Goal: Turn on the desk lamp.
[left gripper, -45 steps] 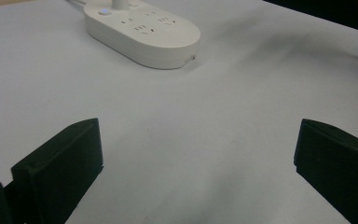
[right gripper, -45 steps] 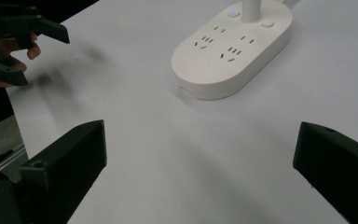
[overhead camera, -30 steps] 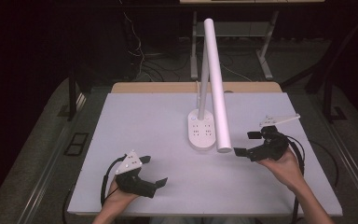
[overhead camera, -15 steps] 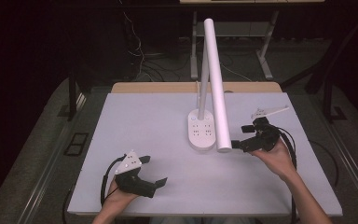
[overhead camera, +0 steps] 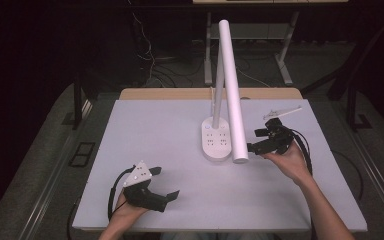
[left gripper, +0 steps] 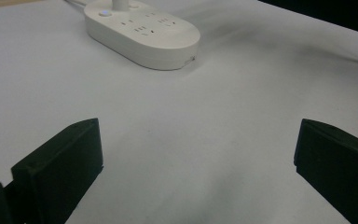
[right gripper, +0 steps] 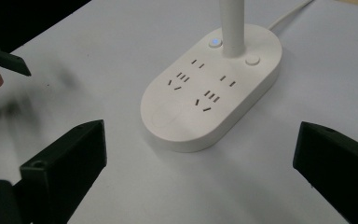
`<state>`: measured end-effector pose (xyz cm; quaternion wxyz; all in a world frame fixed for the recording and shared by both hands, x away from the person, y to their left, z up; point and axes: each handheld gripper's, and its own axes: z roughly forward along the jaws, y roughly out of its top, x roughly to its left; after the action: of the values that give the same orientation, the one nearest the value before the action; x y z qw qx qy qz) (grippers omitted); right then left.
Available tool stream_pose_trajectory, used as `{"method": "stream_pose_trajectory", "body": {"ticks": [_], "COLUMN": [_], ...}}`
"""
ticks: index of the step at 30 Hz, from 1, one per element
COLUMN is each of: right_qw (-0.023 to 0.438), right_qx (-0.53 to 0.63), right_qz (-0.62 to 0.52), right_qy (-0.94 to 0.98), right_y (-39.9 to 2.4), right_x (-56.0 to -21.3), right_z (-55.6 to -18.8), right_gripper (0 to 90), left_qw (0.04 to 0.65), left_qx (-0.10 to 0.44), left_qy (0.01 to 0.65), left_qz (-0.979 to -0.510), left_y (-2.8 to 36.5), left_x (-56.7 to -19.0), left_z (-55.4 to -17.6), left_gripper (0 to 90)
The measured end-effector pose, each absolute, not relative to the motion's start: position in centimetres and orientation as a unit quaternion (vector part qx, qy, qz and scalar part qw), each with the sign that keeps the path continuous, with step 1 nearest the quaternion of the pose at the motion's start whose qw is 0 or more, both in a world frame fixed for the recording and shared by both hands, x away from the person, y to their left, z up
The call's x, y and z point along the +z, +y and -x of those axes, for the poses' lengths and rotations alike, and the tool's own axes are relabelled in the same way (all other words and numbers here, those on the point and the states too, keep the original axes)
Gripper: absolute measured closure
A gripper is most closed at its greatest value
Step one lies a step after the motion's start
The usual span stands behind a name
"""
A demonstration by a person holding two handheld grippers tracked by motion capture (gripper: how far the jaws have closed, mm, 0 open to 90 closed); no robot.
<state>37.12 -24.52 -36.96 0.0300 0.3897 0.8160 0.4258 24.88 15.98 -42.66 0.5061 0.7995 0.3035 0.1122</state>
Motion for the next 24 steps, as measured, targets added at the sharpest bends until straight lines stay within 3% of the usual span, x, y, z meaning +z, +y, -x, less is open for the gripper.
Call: {"method": "stream_pose_trajectory", "body": {"ticks": [24], "right_qw": [0.028], "right_qx": [0.420], "right_qz": [-0.407], "right_qy": [0.811], "right_y": [-22.4], "right_x": [-36.8], "right_z": [-41.3], "right_gripper": [2.2], "left_qw": [0.507], "left_qx": [0.111], "left_qy": [0.301], "left_qz": [-0.800], "left_y": [16.0], "left_x": [-42.6], "left_z": [-24.8], "left_gripper": [0.1]}}
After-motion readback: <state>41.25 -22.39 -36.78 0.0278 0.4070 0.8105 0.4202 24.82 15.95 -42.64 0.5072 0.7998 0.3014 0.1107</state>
